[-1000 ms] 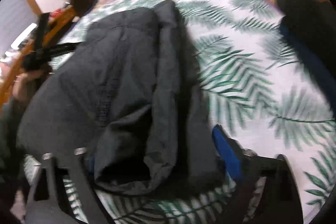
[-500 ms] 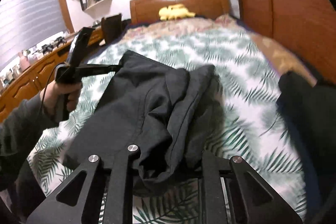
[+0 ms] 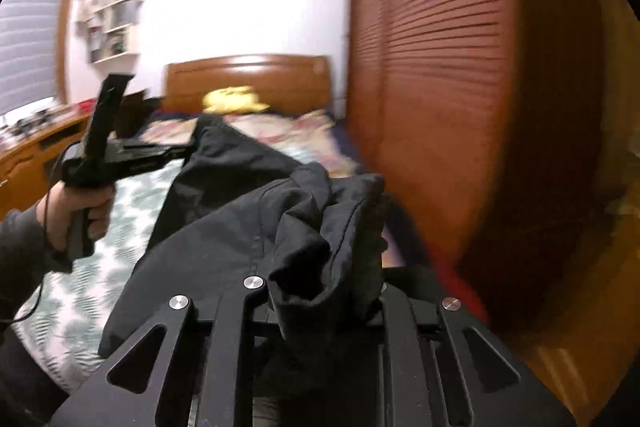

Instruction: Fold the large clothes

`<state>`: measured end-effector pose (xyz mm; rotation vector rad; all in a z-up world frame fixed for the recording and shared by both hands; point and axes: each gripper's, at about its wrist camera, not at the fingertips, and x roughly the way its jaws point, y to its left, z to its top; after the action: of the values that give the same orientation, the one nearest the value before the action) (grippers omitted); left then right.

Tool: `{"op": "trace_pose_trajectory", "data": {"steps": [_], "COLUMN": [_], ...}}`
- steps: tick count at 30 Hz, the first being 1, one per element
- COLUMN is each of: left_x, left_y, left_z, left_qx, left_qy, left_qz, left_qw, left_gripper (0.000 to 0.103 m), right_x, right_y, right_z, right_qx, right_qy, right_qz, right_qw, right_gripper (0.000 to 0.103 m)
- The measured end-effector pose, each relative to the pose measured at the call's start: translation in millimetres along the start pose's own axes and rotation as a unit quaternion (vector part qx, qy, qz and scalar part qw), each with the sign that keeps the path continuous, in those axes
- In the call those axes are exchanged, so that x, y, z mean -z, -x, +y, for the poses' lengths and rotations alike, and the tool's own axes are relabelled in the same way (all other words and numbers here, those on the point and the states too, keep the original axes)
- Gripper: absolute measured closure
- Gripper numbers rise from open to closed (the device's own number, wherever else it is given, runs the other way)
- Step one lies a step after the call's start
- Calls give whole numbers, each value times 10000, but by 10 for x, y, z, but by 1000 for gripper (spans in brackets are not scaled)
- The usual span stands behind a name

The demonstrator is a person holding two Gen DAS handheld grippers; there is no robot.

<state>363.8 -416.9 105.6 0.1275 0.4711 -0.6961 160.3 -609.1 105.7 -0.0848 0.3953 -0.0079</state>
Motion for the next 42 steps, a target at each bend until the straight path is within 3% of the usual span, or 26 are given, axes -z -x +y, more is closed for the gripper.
{"op": "trace_pose_trajectory", "data": {"steps": [4,9,11,16,17,19,21,31,36,42], "left_x": [119,313,376,597,686,821,956,1527,1806,2217], "left_y": [-416,-488,-383,53,203,441,625,1606,2114,2554], "left_z": [-531,-607,-553,-509,-506,-414,-340,96,365,728], "left_qx": [-38,-37,-38,17,21,8,-40,-807,-1153,-1767], "left_qy": [-433,-541,-492,-570,-594,-534,-512,-299,160,765], "left_qz": [313,405,387,303,276,238,216,155,-4,27], "left_qw": [9986,9977,9980,9979,9978,9983,9984,9962,9932,9813], "left_gripper": [102,102,102,102,101,97,96,81,76,75], "right_x": [211,745,861,809,786,734,627,414,510,678], "right_y": [31,-278,-350,-223,-180,-35,128,119,-117,-373], "right_z": [-581,-960,-974,-960,-954,-929,-760,514,1243,2015], "right_qx": [580,986,1025,1237,1333,1732,1837,332,-473,-1298], "right_qy": [-252,-488,-477,-504,-493,-292,-159,45,-32,-194], "right_qz": [263,1049,1194,1153,1103,881,606,129,84,179], "right_qw": [9976,9884,9864,9843,9837,9805,9810,9994,9988,9912], "right_gripper": [86,81,67,49,34,14,13,11,8,8]}}
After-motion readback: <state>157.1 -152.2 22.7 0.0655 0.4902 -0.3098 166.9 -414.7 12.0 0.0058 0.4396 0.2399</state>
